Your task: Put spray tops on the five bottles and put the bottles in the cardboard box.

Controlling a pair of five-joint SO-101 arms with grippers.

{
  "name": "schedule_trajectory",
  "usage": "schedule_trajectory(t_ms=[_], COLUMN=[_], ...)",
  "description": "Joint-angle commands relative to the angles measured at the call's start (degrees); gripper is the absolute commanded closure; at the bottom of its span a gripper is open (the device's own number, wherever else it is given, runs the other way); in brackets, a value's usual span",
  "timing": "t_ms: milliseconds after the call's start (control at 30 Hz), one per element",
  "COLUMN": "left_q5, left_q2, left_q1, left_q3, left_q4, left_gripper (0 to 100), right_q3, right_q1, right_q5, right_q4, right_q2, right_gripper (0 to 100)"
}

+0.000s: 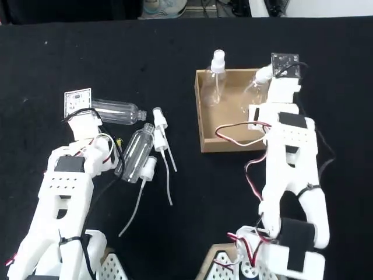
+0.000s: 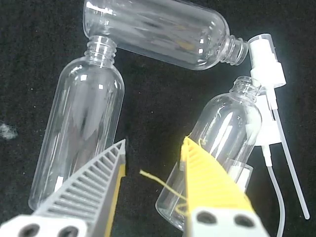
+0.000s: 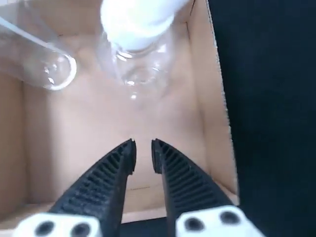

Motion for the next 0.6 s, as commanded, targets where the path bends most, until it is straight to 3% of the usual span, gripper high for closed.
schedule_trajectory(t_ms=[0, 567], left_q5=[0.26, 0.18], left_q2=[0.0, 0.0], left_q1=[0.48, 0.48], left_q3=[-0.22, -0.22], left_q4=[-0.7, -0.7], left_gripper=[82, 82], right_q3=[-4.44, -5.93], right_q1=[1.05, 0.62], right_q5=[4.04, 4.66], right_q4=[-3.96, -21.01], right_q2=[4.35, 15.25], right_gripper=[97.3, 97.5])
